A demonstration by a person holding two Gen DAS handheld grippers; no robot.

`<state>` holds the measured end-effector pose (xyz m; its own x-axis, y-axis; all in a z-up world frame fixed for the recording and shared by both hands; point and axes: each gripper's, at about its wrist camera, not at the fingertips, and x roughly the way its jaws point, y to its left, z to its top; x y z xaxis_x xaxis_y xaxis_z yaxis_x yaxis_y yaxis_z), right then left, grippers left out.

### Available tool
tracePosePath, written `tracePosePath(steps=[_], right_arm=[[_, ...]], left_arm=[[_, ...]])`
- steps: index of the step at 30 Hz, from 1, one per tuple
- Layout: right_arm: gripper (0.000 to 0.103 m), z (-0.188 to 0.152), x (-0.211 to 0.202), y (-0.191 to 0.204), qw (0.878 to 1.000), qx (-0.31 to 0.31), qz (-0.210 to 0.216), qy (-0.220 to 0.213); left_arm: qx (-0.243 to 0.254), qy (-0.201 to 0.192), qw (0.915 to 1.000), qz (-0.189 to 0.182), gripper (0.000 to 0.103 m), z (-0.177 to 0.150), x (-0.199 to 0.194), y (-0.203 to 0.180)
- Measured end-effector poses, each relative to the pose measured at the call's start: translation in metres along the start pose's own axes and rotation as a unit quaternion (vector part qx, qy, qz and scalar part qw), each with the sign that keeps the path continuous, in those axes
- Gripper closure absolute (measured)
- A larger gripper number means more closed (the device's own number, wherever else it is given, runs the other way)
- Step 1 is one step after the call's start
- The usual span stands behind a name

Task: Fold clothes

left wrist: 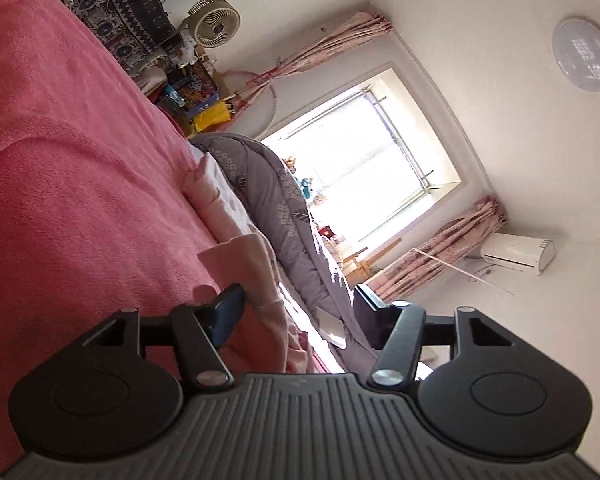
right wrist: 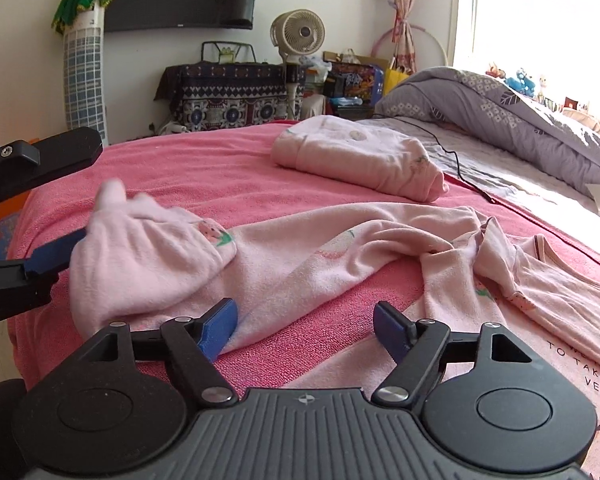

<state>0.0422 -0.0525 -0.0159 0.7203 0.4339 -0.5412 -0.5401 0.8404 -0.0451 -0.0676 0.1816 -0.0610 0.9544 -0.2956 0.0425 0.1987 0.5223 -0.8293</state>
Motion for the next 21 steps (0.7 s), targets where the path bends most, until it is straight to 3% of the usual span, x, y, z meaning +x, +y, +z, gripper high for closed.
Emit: tracePosePath(steps=[4,6,7,9,10,11,17,21], right_arm=[[0.016,-0.001,-0.012,-0.005,1.0,-0.005,-0.003,-0.005],[0.012,-0.004,-0.02,-0.008,1.0,-0.02,-0.019,-0.009],[0.011,-0.006,-0.024,-0.009,0.999,-0.03,-0.029,-0.011],[0.011,-0.013,-0.034,-0.014,0.997,-0.051,-0.055,-0.01],[0.009,-0.017,-0.038,-0.017,0.996,-0.059,-0.065,-0.01],[0.008,-0.02,-0.044,-0.022,0.996,-0.06,-0.072,-0.012],[0.005,-0.033,-0.071,-0.069,0.989,-0.038,-0.145,-0.009],[0.003,-0.034,-0.086,-0.11,0.983,0.007,-0.184,-0.021]], left_arm=[[0.018,0.022,0.9958,0.087,0.045,-0.003,0.015,0.0],[0.033,0.022,0.9934,0.108,0.045,-0.006,0.021,-0.003],[0.042,0.017,0.9928,0.111,0.045,-0.006,0.022,-0.007],[0.055,0.009,0.9919,0.114,0.059,-0.006,0.026,-0.014],[0.056,0.006,0.9919,0.113,0.081,-0.004,0.028,-0.015],[0.059,0.002,0.9919,0.112,0.095,-0.001,0.031,-0.017],[0.116,-0.072,0.9858,0.097,0.097,0.039,0.045,-0.046],[0.136,-0.153,0.9754,0.082,0.097,0.08,0.052,-0.068]])
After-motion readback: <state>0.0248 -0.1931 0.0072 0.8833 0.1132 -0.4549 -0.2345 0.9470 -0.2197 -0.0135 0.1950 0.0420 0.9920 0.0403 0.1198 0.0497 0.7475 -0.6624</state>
